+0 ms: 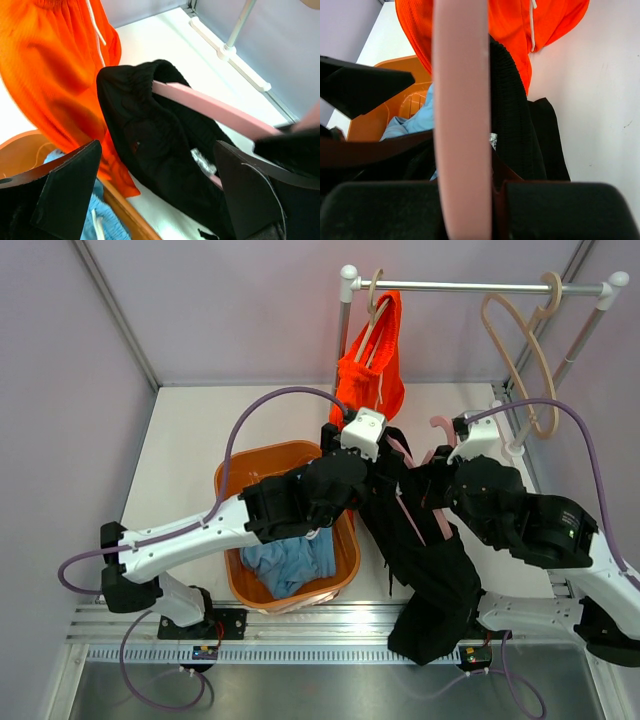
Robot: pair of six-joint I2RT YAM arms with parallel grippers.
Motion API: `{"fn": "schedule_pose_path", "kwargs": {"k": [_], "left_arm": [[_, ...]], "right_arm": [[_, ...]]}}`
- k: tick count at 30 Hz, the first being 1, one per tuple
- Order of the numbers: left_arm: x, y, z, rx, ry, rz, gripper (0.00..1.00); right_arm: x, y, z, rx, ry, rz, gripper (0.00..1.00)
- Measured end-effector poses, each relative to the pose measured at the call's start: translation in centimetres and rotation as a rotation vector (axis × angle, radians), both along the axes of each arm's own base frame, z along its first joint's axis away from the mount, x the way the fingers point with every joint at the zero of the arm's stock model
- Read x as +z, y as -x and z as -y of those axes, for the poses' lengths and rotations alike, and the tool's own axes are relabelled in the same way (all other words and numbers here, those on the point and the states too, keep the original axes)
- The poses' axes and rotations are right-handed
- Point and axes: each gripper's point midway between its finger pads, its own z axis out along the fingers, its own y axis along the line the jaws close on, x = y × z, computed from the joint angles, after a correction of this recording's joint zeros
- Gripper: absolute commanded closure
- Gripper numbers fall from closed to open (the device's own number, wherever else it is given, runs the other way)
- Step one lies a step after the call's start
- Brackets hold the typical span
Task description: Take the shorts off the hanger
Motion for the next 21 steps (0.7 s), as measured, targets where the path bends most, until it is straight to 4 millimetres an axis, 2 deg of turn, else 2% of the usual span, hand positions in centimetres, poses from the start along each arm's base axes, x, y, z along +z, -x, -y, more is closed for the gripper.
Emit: {"fn": "schedule_pose_path", "kwargs": {"k": [6,13,17,21], "left_arm": [[-0.8,-1.4,1.0,0.021,-0.018,-0.008,0.03],[-1.1,-2.8,2.4,0.032,-0.025,-0.023,0.17],[-1.1,-3.7,3.3,0.033,-0.018,-0.036,0.37],[-1.0,-4.5,4.3,0.031,-0.004,-0.046,0.63]], "right_arm": [[0.4,0.4,0.9,-0.011,-0.022,0.011,1.0],[0.5,1.0,2.3,-0.017,-0.037,0.015,1.0],[0.7,1.3,2.9,-0.019,-0.048,0.021,1.0],[0.7,1.5,3.2,-0.019,-0.049,0.021,1.0]]}}
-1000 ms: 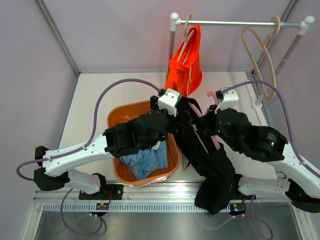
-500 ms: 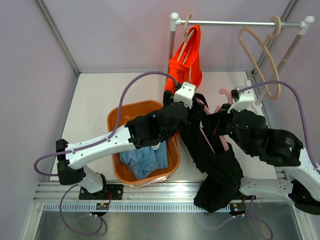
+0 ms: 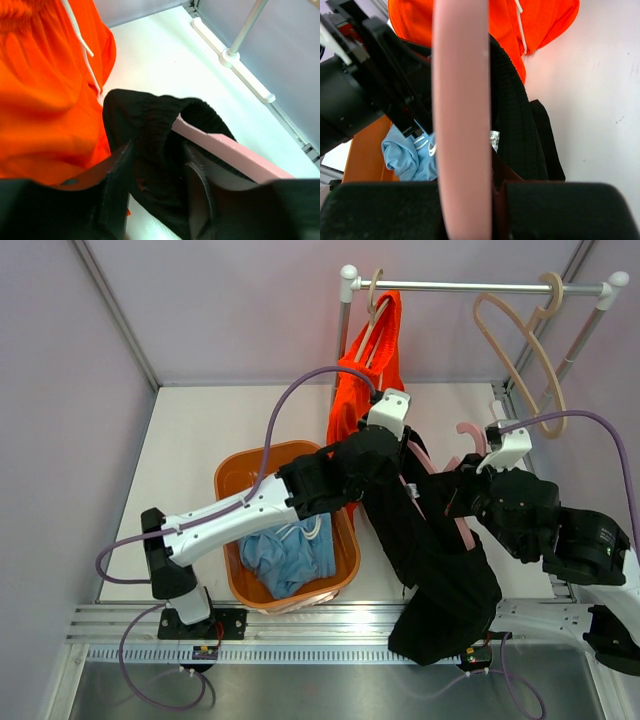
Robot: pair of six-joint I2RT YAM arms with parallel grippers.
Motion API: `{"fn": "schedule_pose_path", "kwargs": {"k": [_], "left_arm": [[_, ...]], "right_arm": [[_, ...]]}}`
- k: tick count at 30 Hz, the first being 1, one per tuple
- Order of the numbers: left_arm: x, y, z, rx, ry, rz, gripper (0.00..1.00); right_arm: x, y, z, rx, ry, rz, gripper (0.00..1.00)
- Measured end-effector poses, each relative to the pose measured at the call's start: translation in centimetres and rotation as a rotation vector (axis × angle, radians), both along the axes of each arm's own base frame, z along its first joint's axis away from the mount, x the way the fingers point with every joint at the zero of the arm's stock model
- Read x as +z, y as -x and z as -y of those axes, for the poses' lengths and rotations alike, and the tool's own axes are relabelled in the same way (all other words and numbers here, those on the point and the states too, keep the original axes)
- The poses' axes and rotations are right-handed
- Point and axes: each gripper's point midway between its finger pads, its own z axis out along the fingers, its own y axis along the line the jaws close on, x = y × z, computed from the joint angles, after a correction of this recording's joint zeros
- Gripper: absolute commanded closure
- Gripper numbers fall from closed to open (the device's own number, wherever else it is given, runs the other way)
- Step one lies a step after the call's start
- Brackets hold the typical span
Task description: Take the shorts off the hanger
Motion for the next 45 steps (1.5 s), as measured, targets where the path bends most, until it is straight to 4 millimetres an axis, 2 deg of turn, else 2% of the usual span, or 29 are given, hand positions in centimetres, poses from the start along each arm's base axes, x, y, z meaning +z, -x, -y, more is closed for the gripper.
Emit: {"fn": "schedule_pose_path", "kwargs": {"k": [1,3,4,15,19,27,32,35,39,42,45], "left_arm": [[-0.1,-0.2,0.1,-0.001,-0.002,-0.003,0.79],[-0.4,-0.5,0.2,-0.002,-0.009,-0.009,0.91],[-0.4,-0.7,0.3,-0.001,-0.007,-0.014,1.0],[0.4,-5.7,-1.4,0.069,0.004,-0.043,1.0],[-0.4,-7.7,-1.6,0.086,0.004,-0.065,1.0],[-3.9,-8.5,0.1,0.046,-0.053,-0.132,1.0],[-4.8,-8.0,0.4,0.02,-0.047,-0.159,1.0],[-5.9,-7.2,0.1,0.003,-0.044,-0.183,1.0],[-7.3,-4.1,-0.3,-0.044,-0.079,-0.207,1.0],[-7.3,-0.2,0.4,-0.112,-0.094,-0.193,1.0],[-6.3,5.3,2.2,-0.234,-0.096,-0.159,1.0]], "right_arm": [[0.0,0.0,0.1,0.0,0.0,0.0,1.0],[0.0,0.1,0.2,0.0,-0.001,0.0,1.0],[0.1,0.1,0.3,-0.001,-0.003,0.002,1.0],[0.2,0.7,1.8,-0.012,-0.037,0.024,1.0],[0.5,0.9,1.9,-0.004,-0.056,0.032,1.0],[0.8,1.0,2.2,-0.002,-0.056,0.047,1.0],[0.7,0.9,2.5,-0.018,-0.044,0.052,1.0],[0.7,0.7,2.8,-0.028,-0.034,0.057,1.0],[1.2,0.4,2.6,-0.036,-0.027,0.075,1.0],[2.0,-0.3,2.6,-0.06,-0.017,0.108,1.0],[2.4,-1.3,2.2,-0.095,0.015,0.137,1.0]]}}
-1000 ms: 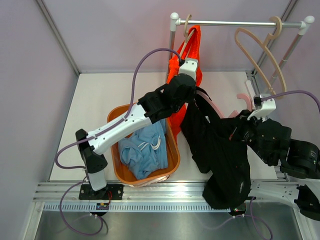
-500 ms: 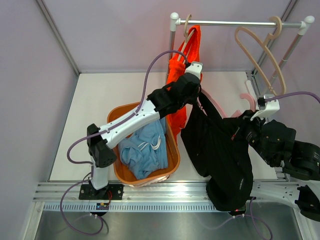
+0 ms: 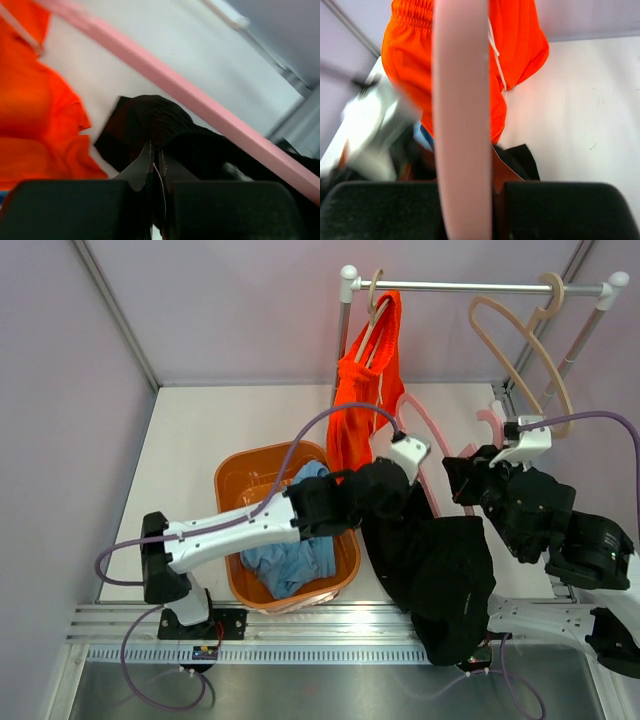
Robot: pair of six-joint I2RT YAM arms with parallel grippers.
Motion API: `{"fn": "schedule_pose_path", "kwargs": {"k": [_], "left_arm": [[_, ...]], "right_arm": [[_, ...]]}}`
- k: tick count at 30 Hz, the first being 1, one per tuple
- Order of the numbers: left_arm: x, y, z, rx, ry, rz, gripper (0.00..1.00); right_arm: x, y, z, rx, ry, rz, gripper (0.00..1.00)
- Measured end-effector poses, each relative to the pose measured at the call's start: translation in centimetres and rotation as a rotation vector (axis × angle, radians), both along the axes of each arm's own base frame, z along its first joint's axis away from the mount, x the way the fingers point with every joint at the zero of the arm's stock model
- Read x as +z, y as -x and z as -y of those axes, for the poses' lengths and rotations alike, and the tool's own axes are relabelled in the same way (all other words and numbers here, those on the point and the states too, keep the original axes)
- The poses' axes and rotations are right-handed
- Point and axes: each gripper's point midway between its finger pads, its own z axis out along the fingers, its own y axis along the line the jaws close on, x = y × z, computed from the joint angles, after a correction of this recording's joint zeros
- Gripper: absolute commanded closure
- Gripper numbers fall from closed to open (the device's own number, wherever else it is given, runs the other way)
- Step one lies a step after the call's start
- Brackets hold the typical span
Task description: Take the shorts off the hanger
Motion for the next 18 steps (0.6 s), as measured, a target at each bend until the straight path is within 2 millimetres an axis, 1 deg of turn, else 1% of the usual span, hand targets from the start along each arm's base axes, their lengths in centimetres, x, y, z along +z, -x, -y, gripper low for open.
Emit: {"fn": "schedule_pose_path", "kwargs": {"k": [2,5,7,8,9,10,12,13,14,16,18], "left_arm": [[1.2,4.1,1.2,-0.094,0.02,0.029,1.0],[3.6,10.5,2.0,-0.243,0.053,0.077,1.0],[5.3,14.2,1.9,-0.335,0.069,0.119,1.0],[6.1,15.4,1.7,-0.365,0.081,0.131,1.0],[7.3,17.2,1.4,-0.409,0.092,0.15,1.0],[8.2,18.3,1.2,-0.437,0.101,0.163,1.0],[10.1,19.8,0.8,-0.468,0.13,0.189,1.0],[11.0,20.2,0.4,-0.468,0.138,0.209,1.0],[11.8,20.1,0.0,-0.458,0.146,0.227,1.0],[13.0,19.3,-0.9,-0.417,0.144,0.263,1.0],[14.4,17.9,-2.2,-0.362,0.13,0.312,1.0]], "right_arm": [[0.3,-0.8,-0.5,-0.024,0.019,0.022,1.0],[0.4,-2.0,-1.1,-0.067,0.059,0.052,1.0],[0.5,-2.9,-1.1,-0.108,0.099,0.072,1.0],[0.7,-3.3,-1.1,-0.127,0.109,0.08,1.0],[0.7,-3.8,-1.0,-0.147,0.119,0.083,1.0],[0.8,-4.4,-0.5,-0.178,0.126,0.084,1.0],[0.8,-5.3,0.2,-0.216,0.136,0.078,1.0],[0.9,-5.6,0.5,-0.235,0.138,0.075,1.0],[1.0,-5.8,0.7,-0.24,0.135,0.075,1.0],[1.7,-5.8,0.9,-0.241,0.12,0.081,1.0],[2.5,-5.7,1.2,-0.241,0.103,0.088,1.0]]}}
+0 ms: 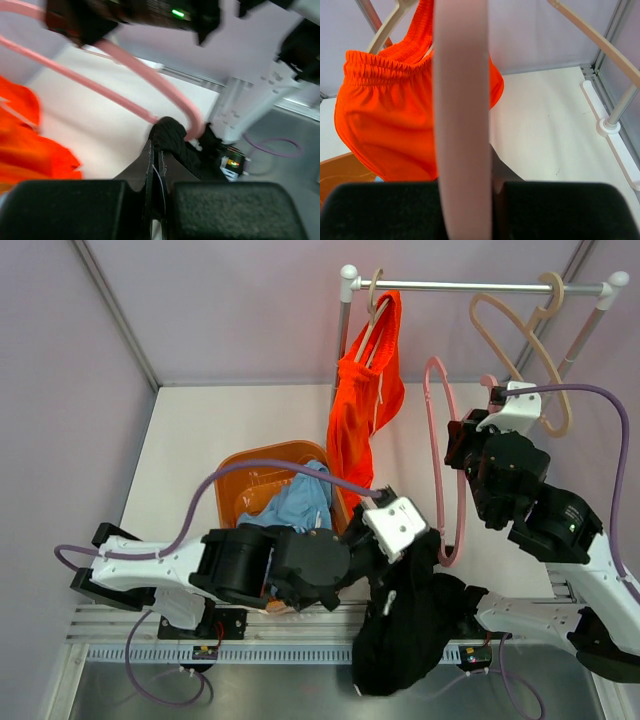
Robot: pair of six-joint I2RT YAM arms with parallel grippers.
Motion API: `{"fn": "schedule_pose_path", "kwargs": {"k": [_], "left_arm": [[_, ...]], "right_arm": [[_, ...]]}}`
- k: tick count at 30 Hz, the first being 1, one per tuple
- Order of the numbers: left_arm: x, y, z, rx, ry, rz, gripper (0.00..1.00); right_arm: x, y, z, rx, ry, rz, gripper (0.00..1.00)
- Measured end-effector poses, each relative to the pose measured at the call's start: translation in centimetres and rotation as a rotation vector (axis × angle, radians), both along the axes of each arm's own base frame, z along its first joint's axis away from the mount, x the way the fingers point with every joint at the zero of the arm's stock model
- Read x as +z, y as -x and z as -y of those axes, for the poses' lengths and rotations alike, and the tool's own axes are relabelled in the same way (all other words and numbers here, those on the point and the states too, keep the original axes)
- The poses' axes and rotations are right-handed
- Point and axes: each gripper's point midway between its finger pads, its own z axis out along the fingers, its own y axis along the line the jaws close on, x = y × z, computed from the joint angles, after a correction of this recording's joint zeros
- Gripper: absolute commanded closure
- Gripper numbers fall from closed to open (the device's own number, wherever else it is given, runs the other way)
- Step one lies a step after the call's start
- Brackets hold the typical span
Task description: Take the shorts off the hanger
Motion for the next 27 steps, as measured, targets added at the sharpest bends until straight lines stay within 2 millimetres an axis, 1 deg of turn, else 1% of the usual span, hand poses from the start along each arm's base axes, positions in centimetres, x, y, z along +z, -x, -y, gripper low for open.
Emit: {"fn": "schedule_pose_path", "kwargs": {"k": [1,3,6,7,9,11,12,14,15,17,19,20,23,27], "left_arm": [[1.0,-0.7,-0.7,0.031,0.007,0.023,1.0],[3.9,-2.2,-2.2,0.087,0.039,0.078,1.0],[9.2,-4.1,-5.2,0.165,0.125,0.162,1.0],[11.3,-4.8,-6.6,0.195,0.168,0.188,1.0],[15.4,-6.2,-10.0,0.262,0.259,0.241,1.0],[18.7,-7.6,-13.9,0.337,0.341,0.276,1.0],[20.1,-8.2,-15.8,0.37,0.379,0.285,1.0],[22.1,-9.3,-19.4,0.436,0.436,0.301,1.0],[22.7,-9.7,-20.8,0.466,0.463,0.303,1.0],[23.2,-10.6,-23.7,0.518,0.496,0.302,1.0],[23.1,-11.1,-25.6,0.558,0.514,0.296,1.0],[22.7,-11.3,-26.1,0.571,0.511,0.296,1.0],[21.2,-11.5,-26.1,0.596,0.477,0.307,1.0],[18.6,-11.8,-24.8,0.622,0.386,0.338,1.0]], "right_arm": [[0.3,0.1,0.1,0.001,-0.006,0.002,1.0],[0.2,0.4,0.2,0.013,-0.016,-0.003,1.0],[-0.4,0.7,0.2,0.028,-0.024,-0.015,1.0],[-0.6,0.8,0.1,0.034,-0.027,-0.02,1.0],[-1.1,1.0,0.1,0.041,-0.028,-0.029,1.0],[-1.6,1.0,0.0,0.049,-0.024,-0.043,1.0],[-1.8,1.0,-0.1,0.051,-0.021,-0.048,1.0],[-2.3,1.1,-0.2,0.054,-0.016,-0.059,1.0],[-2.5,1.1,-0.2,0.055,-0.013,-0.063,1.0],[-2.7,1.0,-0.3,0.058,-0.008,-0.07,1.0],[-2.9,0.9,-0.6,0.064,-0.003,-0.077,1.0],[-3.0,0.8,-0.8,0.069,0.0,-0.081,1.0],[-3.4,0.6,-1.3,0.077,0.01,-0.093,1.0],[-3.6,0.5,-1.7,0.088,0.014,-0.101,1.0]]}}
